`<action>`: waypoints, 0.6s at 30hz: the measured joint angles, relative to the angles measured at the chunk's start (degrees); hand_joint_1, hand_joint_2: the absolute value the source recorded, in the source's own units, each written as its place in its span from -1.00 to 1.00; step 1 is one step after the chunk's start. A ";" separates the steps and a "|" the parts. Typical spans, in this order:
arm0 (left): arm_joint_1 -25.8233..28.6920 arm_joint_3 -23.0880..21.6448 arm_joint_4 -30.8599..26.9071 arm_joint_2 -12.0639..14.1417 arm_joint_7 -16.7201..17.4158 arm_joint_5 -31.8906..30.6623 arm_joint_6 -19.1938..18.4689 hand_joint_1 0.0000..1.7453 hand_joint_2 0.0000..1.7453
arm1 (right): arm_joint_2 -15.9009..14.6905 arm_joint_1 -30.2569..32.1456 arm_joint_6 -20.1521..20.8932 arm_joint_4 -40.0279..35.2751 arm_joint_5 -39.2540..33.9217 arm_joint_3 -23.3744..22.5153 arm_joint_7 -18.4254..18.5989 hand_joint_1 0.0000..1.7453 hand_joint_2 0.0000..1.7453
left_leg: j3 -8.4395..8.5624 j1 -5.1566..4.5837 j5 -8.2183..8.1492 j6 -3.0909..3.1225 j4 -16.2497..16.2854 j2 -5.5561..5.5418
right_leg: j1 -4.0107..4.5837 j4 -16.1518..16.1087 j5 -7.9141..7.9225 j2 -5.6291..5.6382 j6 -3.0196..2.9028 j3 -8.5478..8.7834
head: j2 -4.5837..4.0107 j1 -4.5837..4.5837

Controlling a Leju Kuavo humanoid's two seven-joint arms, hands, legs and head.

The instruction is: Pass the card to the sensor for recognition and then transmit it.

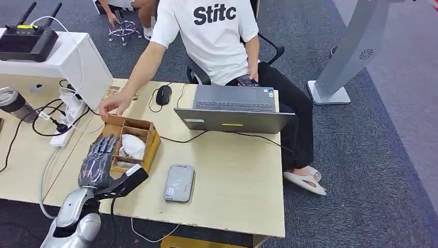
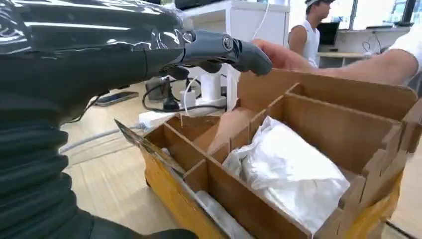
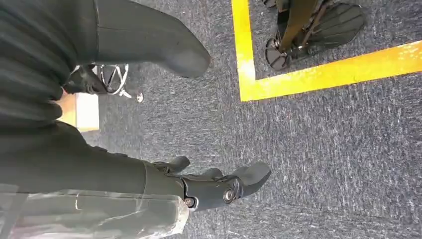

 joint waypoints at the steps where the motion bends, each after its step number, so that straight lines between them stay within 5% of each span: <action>1: 0.06 0.00 0.00 0.09 -0.15 1.34 -1.51 -0.66 1.00 | 0.00 -0.01 0.00 0.00 0.11 0.00 0.00 -1.00 1.00 | 0.00 0.00 0.00 0.00 0.00 0.00 | 0.00 0.00 0.00 0.00 0.00 0.00 | 0.00 -0.02; 4: 0.50 0.00 0.00 1.07 -0.77 6.01 -6.36 -0.44 1.00 | -0.04 -0.08 0.02 0.00 0.57 -0.09 0.00 -1.00 1.00 | -0.01 0.01 0.00 0.00 0.00 0.01 | 0.00 0.00 0.00 0.03 0.00 -0.01 | 0.00 0.00; 6: 0.92 0.00 0.00 1.70 -0.96 7.71 -7.53 0.68 1.00 | -0.09 -0.09 0.04 0.00 0.81 -0.17 0.00 -1.00 1.00 | -0.01 0.01 0.00 0.00 0.00 0.01 | 0.00 0.00 0.00 0.02 0.00 -0.03 | 0.00 -0.02; 9: 0.84 0.00 0.00 2.47 -1.03 8.43 -7.80 0.86 1.00 | -0.20 -0.20 0.02 0.02 1.07 -0.44 0.00 -1.00 1.00 | 0.00 0.00 0.00 0.00 -0.01 -0.02 | 0.00 0.00 0.00 -0.02 0.00 0.00 | 0.00 -0.02; 18: 0.19 -0.02 -0.02 3.52 -0.24 8.26 -7.36 0.84 1.00 | -0.28 -0.28 0.04 0.00 1.40 -1.03 0.00 -1.00 1.00 | 0.02 0.00 -0.01 0.00 -0.01 0.03 | 0.00 0.01 0.00 0.08 0.00 0.00 | 0.00 0.00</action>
